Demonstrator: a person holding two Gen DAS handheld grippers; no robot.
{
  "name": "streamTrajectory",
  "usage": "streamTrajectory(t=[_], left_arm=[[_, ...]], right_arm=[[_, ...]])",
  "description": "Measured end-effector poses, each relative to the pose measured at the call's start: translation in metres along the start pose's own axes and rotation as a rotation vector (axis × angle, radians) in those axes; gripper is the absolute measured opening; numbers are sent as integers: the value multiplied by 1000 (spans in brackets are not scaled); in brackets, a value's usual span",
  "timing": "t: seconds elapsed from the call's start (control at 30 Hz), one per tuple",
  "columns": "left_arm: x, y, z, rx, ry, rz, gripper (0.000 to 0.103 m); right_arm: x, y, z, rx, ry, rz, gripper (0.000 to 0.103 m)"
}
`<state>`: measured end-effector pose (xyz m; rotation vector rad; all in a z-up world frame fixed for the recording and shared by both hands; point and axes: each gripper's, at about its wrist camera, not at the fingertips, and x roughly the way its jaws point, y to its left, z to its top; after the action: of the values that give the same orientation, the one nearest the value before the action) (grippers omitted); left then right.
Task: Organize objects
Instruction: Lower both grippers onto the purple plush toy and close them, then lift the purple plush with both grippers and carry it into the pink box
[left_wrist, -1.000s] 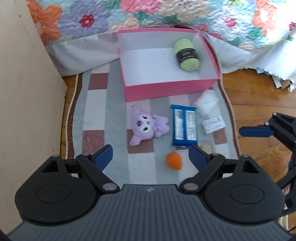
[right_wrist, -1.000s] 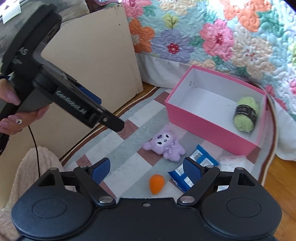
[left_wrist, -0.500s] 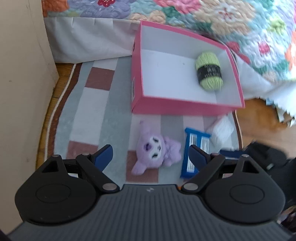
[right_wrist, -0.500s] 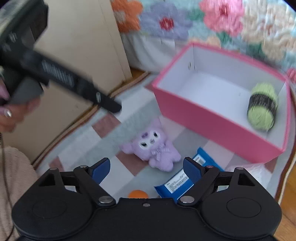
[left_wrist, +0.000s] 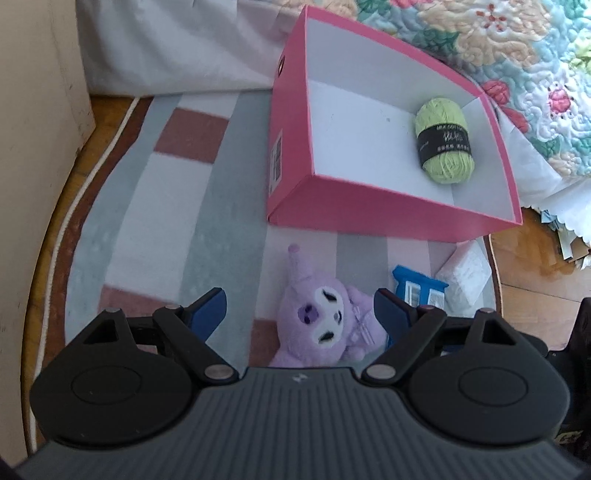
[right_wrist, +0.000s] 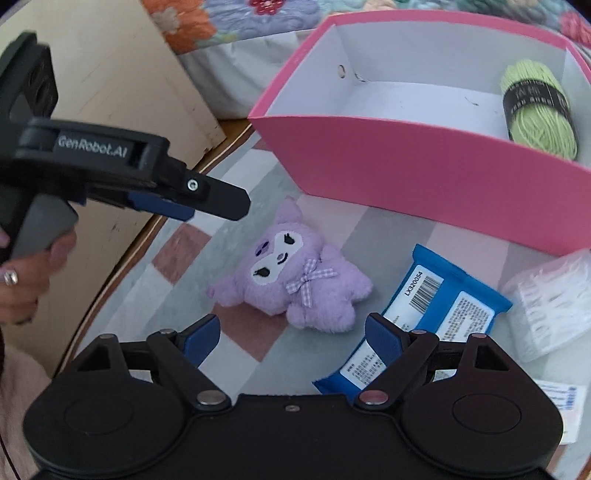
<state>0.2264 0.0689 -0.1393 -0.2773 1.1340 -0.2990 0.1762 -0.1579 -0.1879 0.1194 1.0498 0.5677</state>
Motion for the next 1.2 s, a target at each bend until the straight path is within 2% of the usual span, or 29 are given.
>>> streamTrajectory(t=[0.07,0.23,0.33,0.43,0.57,0.7,0.77,0.9,1.03,1.2], left_arm=[[3,4,-2,-3,-25,-15,85],[20,12,-12,-11,-16,-48,78],[31,15,-19,-4,-1,-47,66],[41,23,-20,-49,49,-88,58],[45,31,-20,-103,60,-149,47],[47,33,-22,-128,58,-179,43],[48,37,-24,-170,65,-211,37],[48,38,-27,-188,73,-229,36],[43,35,-32,-180,86,-237,36],[26,25,-41,-132,91,-230,36]], right_arm=[[4,0,0,15,-11,1,89],[17,1,-2,45,-19,-13,88],[21,3,-3,34,-26,-30,87],[24,9,-5,4,-31,-53,87],[30,13,-5,-22,-32,-80,87],[35,11,-4,-19,-37,-99,81],[35,12,-3,-22,-47,-119,75],[32,14,-3,-34,-46,-142,68],[26,25,-7,-90,-47,-187,67],[13,34,-11,-116,-21,-180,67]])
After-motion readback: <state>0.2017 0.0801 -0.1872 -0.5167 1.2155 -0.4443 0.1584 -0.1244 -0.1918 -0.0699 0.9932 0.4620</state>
